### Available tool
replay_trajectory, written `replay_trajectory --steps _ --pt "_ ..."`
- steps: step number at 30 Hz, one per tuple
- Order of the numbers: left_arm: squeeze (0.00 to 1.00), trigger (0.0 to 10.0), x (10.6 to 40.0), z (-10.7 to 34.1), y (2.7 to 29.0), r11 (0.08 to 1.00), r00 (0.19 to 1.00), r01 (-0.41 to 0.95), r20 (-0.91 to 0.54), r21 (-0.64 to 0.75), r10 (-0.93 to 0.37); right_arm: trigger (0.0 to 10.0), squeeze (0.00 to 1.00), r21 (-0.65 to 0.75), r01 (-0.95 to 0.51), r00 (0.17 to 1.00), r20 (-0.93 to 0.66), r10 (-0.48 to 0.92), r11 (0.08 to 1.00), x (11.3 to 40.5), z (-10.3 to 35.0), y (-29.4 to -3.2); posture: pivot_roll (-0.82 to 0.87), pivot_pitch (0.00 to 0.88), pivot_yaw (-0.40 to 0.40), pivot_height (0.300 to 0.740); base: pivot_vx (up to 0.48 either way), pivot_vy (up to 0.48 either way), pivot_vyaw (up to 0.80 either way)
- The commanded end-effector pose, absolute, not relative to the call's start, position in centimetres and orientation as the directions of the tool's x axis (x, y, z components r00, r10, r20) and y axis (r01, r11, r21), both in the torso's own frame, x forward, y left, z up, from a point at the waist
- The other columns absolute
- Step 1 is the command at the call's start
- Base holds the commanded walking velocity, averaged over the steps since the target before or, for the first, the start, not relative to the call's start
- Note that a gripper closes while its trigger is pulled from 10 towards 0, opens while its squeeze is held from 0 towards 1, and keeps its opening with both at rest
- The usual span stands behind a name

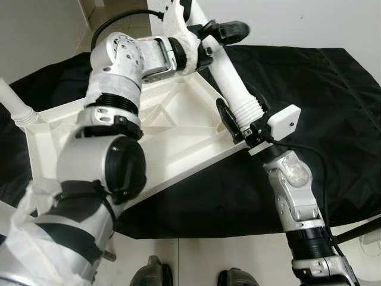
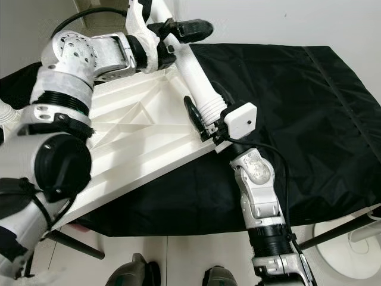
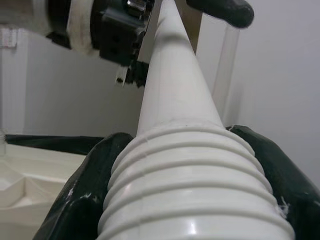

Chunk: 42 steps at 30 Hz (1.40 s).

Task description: Building children table

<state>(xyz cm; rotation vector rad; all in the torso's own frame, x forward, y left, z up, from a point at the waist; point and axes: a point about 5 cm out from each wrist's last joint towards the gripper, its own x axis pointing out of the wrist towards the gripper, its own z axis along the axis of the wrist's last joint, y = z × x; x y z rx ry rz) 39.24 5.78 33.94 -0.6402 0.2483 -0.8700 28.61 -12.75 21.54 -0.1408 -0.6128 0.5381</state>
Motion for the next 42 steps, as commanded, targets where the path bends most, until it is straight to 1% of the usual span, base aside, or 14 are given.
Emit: replay_trajectory --steps 1,3,5,6,8,21,22,24,25,34,35,37,38,42 --pt "0.0 10.0 39.4 34.3 6.0 0.492 0.645 0.62 0.041 -0.611 -0.763 10.0 0.0 -0.293 -0.455 0.665 0.515 0.54 0.841 28.2 21.8 -12.3 -0.12 0.021 0.078 0.74 0.0 0.0 0.0" --pt "0.0 10.0 39.6 34.1 6.3 0.498 0.655 0.605 0.032 -0.621 -0.755 10.0 0.0 -0.293 -0.464 0.664 0.509 0.548 0.836 27.9 21.6 -12.1 -0.12 0.024 0.08 0.74 0.0 0.0 0.0" --pt "0.0 7.6 39.7 33.9 6.5 0.496 0.659 0.598 0.035 -0.629 -0.751 10.0 0.0 -0.292 -0.469 0.664 0.506 0.551 0.834 27.8 21.5 -12.0 -0.13 0.025 0.08 0.74 0.0 0.0 0.0" --pt "0.0 2.0 39.8 33.9 6.5 0.488 0.663 0.593 0.045 -0.64 -0.747 10.0 0.0 -0.292 -0.469 0.664 0.506 0.551 0.834 27.8 21.5 -12.0 -0.13 0.025 0.08 0.74 0.0 0.0 0.0" --pt "0.0 0.0 39.8 33.8 6.5 0.488 0.666 0.588 0.044 -0.644 -0.745 10.0 0.0 -0.292 -0.469 0.665 0.505 0.55 0.834 27.8 21.5 -11.9 -0.12 0.027 0.079 0.74 0.0 0.0 0.0" --pt "0.0 0.0 40.1 33.9 7.0 0.475 0.681 0.571 0.063 -0.67 -0.729 10.0 0.0 -0.166 -0.488 0.707 0.5 0.5 0.857 28.1 21.0 -12.3 -0.11 0.03 0.074 0.74 0.0 0.0 0.0" --pt "0.0 0.0 40.2 33.8 7.0 0.474 0.686 0.565 0.065 -0.675 -0.725 10.0 1.0 -0.121 -0.491 0.72 0.502 0.48 0.863 28.1 20.9 -12.6 -0.11 0.032 0.07 0.74 0.0 0.0 0.0" --pt "0.0 0.0 40.2 33.8 7.0 0.474 0.689 0.561 0.065 -0.678 -0.722 10.0 1.0 -0.09 -0.492 0.727 0.504 0.466 0.866 28.1 20.9 -12.8 -0.11 0.032 0.07 0.74 0.0 0.0 0.0" --pt "0.0 10.0 40.3 33.7 7.0 0.478 0.696 0.553 0.063 -0.683 -0.715 10.0 1.0 -0.062 -0.482 0.738 0.51 0.443 0.874 28.1 20.8 -13.1 -0.11 0.036 0.07 0.74 0.0 0.0 0.0" --pt "0.0 10.0 40.7 33.5 8.1 0.524 0.742 0.545 0.087 -0.654 -0.664 10.0 1.0 0.048 -0.347 0.851 0.436 0.293 0.937 28.6 19.9 -15.1 -0.11 0.057 0.066 0.74 0.0 0.0 0.0" --pt "0.0 10.0 40.8 33.6 8.4 0.539 0.75 0.548 0.091 -0.639 -0.655 10.0 0.42 0.037 -0.318 0.876 0.393 0.278 0.948 28.7 19.5 -15.3 -0.11 0.063 0.065 0.74 0.0 0.0 0.0" --pt "0.0 10.0 40.8 33.7 8.5 0.548 0.755 0.549 0.092 -0.631 -0.65 10.0 0.42 0.028 -0.299 0.891 0.365 0.269 0.954 28.8 19.2 -15.4 -0.11 0.063 0.065 0.74 0.0 0.0 0.0" --pt "0.0 10.0 40.9 33.8 8.8 0.565 0.768 0.547 0.101 -0.617 -0.633 10.0 0.0 0.033 -0.298 0.903 0.335 0.27 0.954 28.9 18.8 -15.5 -0.11 0.068 0.061 0.74 0.0 0.0 0.0" --pt "0.0 10.0 41.0 33.9 9.2 0.579 0.78 0.545 0.114 -0.606 -0.615 10.0 0.0 0.028 -0.278 0.927 0.272 0.26 0.96 29.0 18.2 -15.7 -0.12 0.067 0.055 0.74 0.0 0.0 0.0"
